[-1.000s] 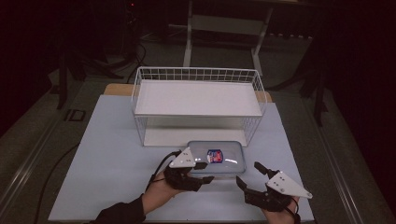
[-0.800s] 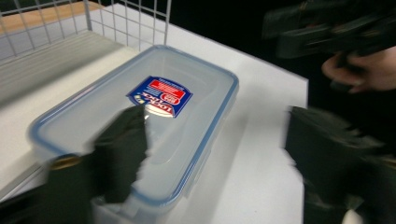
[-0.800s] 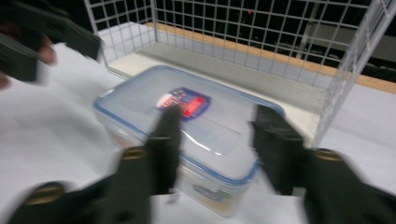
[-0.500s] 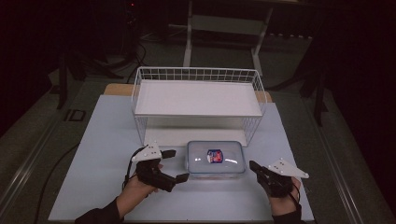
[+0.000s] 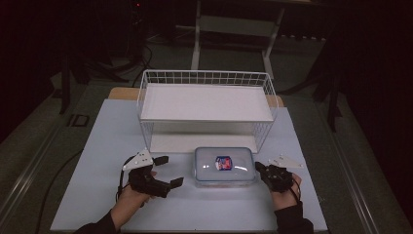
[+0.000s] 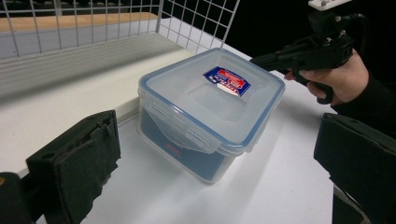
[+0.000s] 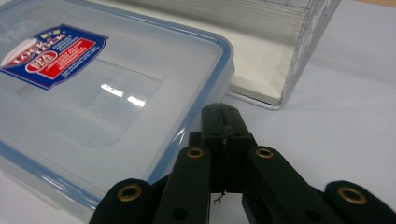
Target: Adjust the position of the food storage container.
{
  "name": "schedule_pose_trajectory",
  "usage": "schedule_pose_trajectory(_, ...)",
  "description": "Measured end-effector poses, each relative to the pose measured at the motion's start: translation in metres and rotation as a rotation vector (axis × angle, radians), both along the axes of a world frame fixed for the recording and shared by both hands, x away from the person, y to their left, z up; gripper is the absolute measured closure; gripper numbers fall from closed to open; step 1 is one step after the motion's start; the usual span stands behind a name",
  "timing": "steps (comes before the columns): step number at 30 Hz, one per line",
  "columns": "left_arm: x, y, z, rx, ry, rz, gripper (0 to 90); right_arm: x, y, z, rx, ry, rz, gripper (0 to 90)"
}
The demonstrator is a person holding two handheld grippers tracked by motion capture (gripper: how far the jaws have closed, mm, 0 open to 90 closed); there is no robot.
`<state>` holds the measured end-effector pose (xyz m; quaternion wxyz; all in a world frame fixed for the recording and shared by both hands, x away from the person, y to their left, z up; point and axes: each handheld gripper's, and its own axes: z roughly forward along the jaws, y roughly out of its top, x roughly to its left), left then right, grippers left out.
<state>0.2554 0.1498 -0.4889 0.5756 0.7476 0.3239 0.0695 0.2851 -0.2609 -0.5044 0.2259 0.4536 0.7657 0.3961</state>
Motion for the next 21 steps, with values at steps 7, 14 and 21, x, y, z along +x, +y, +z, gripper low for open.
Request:
schedule_pose_trajectory(7,0.001,-0.001,0.0,0.021,0.004,0.004,0.0,0.0,0.01,0.0,0.017,0.015,0.025,90.0)
schedule_pose_trajectory(14,0.002,-0.003,0.002,0.031,-0.016,-0.004,0.0,0.002,0.022,0.001,0.021,0.026,0.052,90.0)
schedule_pose_trajectory(21,0.002,0.0,0.004,0.04,-0.018,-0.008,0.1,0.004,0.035,0.001,0.036,0.04,0.083,90.0)
